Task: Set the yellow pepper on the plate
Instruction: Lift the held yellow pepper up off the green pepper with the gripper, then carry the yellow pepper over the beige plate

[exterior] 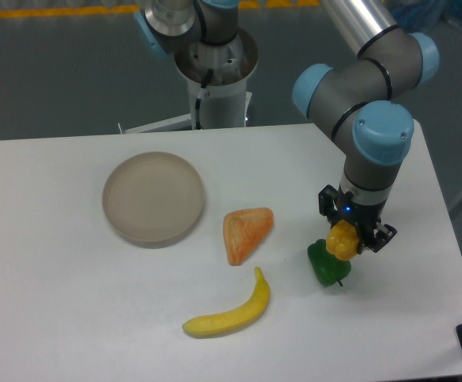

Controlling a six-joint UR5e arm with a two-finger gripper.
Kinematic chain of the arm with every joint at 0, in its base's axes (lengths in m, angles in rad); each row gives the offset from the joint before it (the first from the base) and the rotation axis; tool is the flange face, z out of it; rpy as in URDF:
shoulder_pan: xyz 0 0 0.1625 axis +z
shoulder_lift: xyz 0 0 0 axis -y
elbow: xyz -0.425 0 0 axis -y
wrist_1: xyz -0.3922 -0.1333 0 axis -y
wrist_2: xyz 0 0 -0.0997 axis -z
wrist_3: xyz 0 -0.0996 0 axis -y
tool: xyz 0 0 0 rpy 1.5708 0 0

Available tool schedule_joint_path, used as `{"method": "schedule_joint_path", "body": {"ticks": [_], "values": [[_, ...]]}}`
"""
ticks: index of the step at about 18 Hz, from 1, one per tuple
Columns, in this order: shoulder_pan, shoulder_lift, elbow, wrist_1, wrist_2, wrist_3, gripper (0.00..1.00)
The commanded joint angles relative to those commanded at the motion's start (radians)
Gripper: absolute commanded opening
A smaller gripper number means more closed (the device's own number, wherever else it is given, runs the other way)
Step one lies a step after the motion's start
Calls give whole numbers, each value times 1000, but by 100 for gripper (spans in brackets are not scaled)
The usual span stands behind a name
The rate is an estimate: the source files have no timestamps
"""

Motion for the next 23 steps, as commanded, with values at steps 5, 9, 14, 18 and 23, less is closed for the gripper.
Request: {"method": "schedule_joint_path", "body": {"ticks": [5, 9, 14, 18, 23], "values": [[-17, 5, 0, -8, -5, -17, 1], [-47, 17, -20, -15, 3, -47, 1], [-161, 51, -40, -90, -5, -171, 1], [-287, 78, -106, -86, -6, -265, 1], [-425, 146, -264, -78, -54, -322, 0]]}}
